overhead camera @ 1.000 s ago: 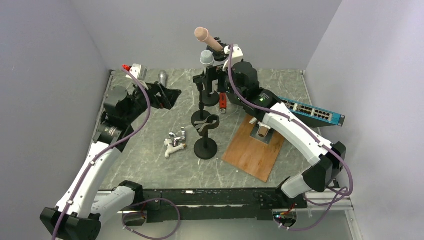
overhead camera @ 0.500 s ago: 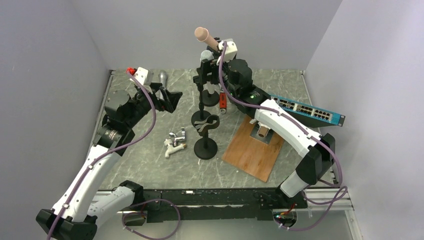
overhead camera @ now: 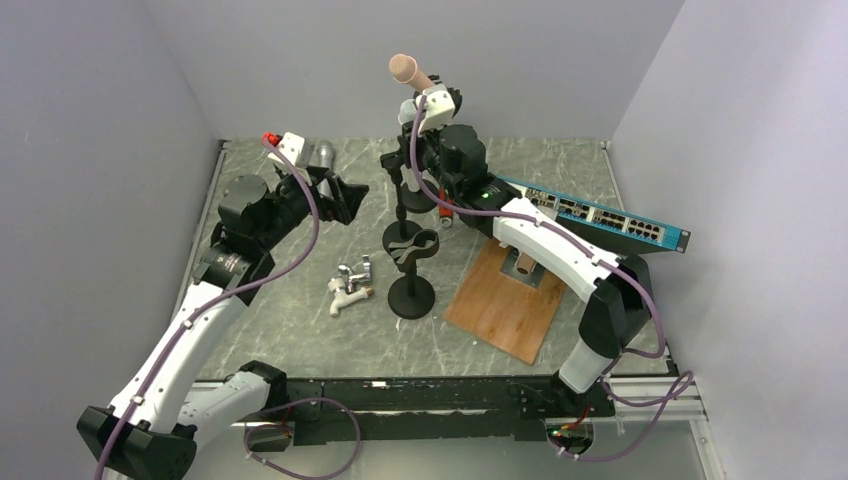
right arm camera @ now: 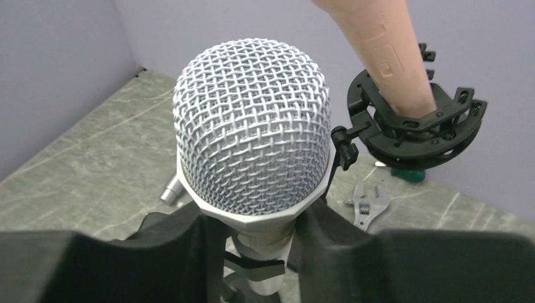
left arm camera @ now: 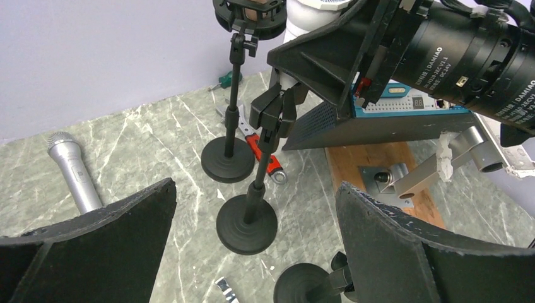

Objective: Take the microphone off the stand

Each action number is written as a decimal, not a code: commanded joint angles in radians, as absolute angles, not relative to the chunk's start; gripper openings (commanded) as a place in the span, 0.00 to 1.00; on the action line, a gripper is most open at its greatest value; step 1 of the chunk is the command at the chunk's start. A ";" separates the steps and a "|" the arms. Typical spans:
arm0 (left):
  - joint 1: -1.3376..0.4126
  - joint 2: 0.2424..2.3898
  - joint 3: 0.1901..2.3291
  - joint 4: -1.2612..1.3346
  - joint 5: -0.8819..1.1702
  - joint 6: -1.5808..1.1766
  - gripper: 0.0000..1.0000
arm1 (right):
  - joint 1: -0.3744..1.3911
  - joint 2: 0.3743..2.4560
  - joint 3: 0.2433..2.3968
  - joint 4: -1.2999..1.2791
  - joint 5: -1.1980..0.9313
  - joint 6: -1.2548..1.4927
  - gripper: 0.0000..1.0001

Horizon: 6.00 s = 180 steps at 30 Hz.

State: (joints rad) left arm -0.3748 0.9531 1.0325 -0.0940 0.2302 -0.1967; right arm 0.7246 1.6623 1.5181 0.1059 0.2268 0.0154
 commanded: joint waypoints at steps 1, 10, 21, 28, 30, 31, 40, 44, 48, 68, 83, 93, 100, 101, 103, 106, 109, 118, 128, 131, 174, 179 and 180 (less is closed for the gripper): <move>-0.381 0.961 1.028 -0.054 0.231 -0.202 0.99 | 0.739 1.614 1.507 0.182 0.267 -0.015 0.28; -0.422 1.028 1.028 -0.027 0.303 -0.166 0.99 | 0.775 1.576 1.550 0.028 0.288 0.068 0.00; -0.509 1.001 1.026 -0.038 0.200 -0.138 0.98 | 0.807 1.462 1.481 -0.028 0.324 0.130 0.00; -0.510 0.958 0.991 -0.008 0.219 -0.116 0.97 | 0.807 1.483 1.492 -0.048 0.301 0.164 0.00; -0.510 0.984 1.005 -0.008 0.259 -0.110 0.97 | 0.807 1.485 1.490 -0.043 0.294 0.171 0.00; -0.510 1.003 1.017 -0.008 0.282 -0.106 0.98 | 0.807 1.486 1.490 -0.041 0.289 0.174 0.00; -0.509 1.195 1.177 -0.063 0.354 -0.099 0.98 | 0.807 1.486 1.490 -0.036 0.295 0.175 0.00; -0.509 1.249 1.216 -0.085 0.380 -0.104 0.84 | 0.806 1.480 1.484 -0.035 0.291 0.176 0.00; -0.508 1.273 1.215 -0.090 0.393 -0.109 0.70 | 0.807 1.473 1.471 -0.033 0.291 0.178 0.00; -0.489 1.309 1.264 -0.210 0.344 -0.024 0.00 | 0.801 1.549 1.702 -0.073 0.311 0.099 0.00; -0.496 1.389 1.279 -0.221 0.375 -0.098 0.00 | 0.779 1.323 1.659 -0.029 0.433 -0.003 0.00; -0.579 1.494 1.196 -0.217 0.301 -0.098 0.00 | 0.770 1.059 1.390 0.009 0.530 0.021 0.00; -0.593 1.436 1.095 -0.190 0.224 -0.170 0.00 | 0.768 0.978 1.324 -0.025 0.547 0.025 0.00; -0.593 1.419 1.074 -0.178 0.217 -0.179 0.00 | 0.769 0.972 1.319 -0.027 0.546 0.026 0.00; -0.594 1.390 1.018 -0.144 0.207 -0.199 0.00 | 0.767 0.959 1.309 -0.024 0.542 0.027 0.00; -0.594 1.365 0.926 -0.059 0.220 -0.239 0.00 | 0.766 0.950 1.295 -0.012 0.532 0.038 0.00; -0.594 1.370 0.864 -0.009 0.221 -0.279 0.00 | 0.767 0.960 1.294 -0.010 0.505 0.055 0.00; -0.593 1.417 0.868 0.038 0.231 -0.296 0.00 | 0.767 1.002 1.331 -0.054 0.420 0.118 0.00; -0.592 1.415 0.791 0.106 0.229 -0.340 0.00 | 0.767 1.029 1.341 -0.058 0.362 0.159 0.00; -0.593 1.414 0.753 0.143 0.234 -0.353 0.00 | 0.768 1.037 1.352 -0.068 0.361 0.162 0.00; -0.505 0.895 1.154 -0.304 0.607 -0.304 0.93 | 0.767 1.288 1.362 0.200 -0.308 0.600 0.00; -0.505 0.881 1.152 -0.390 0.528 -0.277 0.81 | 0.771 1.351 1.335 0.323 -0.411 0.729 0.00; -0.505 0.876 1.153 -0.408 0.511 -0.271 0.77 | 0.775 1.358 1.331 0.332 -0.414 0.739 0.00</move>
State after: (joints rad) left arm -0.5056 0.8967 1.1458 -0.3355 0.5549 -0.3073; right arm 0.7681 1.3491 1.3273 0.1455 -0.2878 0.6048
